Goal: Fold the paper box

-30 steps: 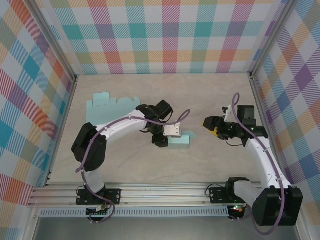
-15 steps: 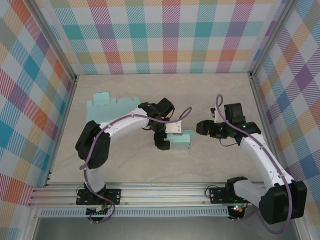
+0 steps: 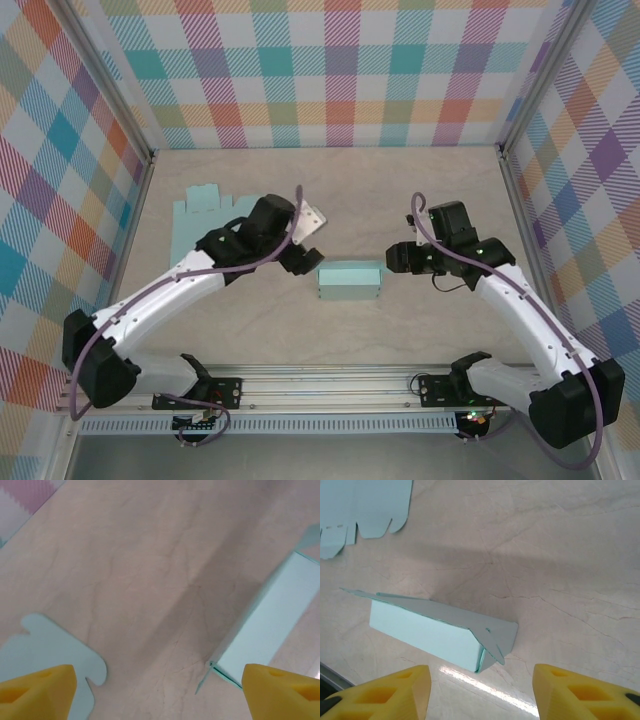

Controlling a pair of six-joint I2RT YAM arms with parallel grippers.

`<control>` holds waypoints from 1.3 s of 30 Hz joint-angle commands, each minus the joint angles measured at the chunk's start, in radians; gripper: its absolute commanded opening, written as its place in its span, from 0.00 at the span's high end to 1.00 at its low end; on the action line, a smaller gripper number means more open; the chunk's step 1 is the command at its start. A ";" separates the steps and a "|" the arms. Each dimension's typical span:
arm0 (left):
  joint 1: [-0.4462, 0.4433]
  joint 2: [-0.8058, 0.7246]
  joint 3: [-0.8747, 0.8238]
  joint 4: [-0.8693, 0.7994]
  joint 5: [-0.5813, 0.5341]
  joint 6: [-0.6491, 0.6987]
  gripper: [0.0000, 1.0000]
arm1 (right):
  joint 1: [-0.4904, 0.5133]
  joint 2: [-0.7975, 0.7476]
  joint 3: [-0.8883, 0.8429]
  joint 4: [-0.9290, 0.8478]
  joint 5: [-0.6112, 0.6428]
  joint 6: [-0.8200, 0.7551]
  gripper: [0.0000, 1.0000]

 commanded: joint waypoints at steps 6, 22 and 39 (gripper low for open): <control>0.043 -0.132 -0.266 0.308 0.052 -0.342 0.19 | 0.065 0.048 0.030 -0.028 0.108 0.008 0.49; 0.043 0.131 -0.105 0.115 0.121 -0.165 0.34 | 0.105 0.137 0.062 -0.045 0.120 -0.003 0.54; 0.034 0.043 -0.106 0.038 0.186 -0.200 0.37 | 0.123 0.153 0.059 -0.019 0.148 -0.043 0.57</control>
